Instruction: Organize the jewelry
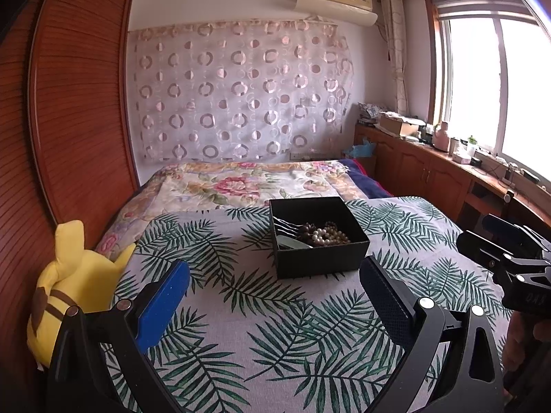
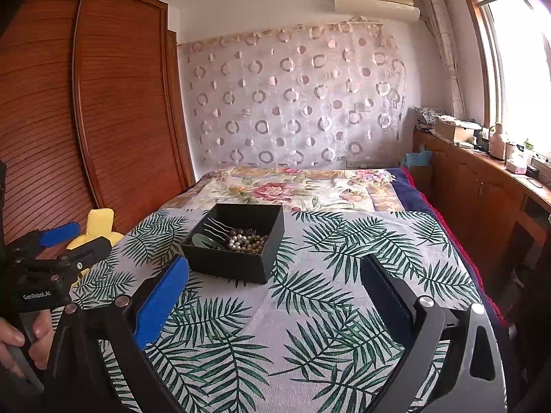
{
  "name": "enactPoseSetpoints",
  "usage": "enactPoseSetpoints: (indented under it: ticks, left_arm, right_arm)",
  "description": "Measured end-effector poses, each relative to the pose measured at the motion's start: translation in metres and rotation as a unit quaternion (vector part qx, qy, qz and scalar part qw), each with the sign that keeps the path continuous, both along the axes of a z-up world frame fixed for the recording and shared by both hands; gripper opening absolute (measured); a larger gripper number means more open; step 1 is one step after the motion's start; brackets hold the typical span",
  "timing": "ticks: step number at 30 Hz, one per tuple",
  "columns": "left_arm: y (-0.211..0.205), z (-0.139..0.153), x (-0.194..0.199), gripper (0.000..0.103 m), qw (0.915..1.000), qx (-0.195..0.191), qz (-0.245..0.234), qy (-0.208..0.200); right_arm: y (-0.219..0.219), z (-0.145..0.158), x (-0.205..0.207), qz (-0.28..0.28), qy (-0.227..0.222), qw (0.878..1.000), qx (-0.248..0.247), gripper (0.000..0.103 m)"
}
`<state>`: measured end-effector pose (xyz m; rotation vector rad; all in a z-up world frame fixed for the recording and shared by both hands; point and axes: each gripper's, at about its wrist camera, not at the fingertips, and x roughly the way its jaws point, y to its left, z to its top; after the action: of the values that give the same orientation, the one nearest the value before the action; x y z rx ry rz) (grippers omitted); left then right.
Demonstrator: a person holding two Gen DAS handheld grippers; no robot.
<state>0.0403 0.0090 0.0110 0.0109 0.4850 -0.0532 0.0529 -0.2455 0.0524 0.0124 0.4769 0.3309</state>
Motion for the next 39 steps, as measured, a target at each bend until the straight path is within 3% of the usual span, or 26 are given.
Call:
enactPoseSetpoints:
  ticks: [39]
  left_arm:
    - [0.0012,0.0078,-0.0045,0.095,0.9998,-0.003,0.011,-0.014]
  right_arm:
    - [-0.0018,-0.0011,-0.0018,-0.007,0.0,1.0,0.001,0.1]
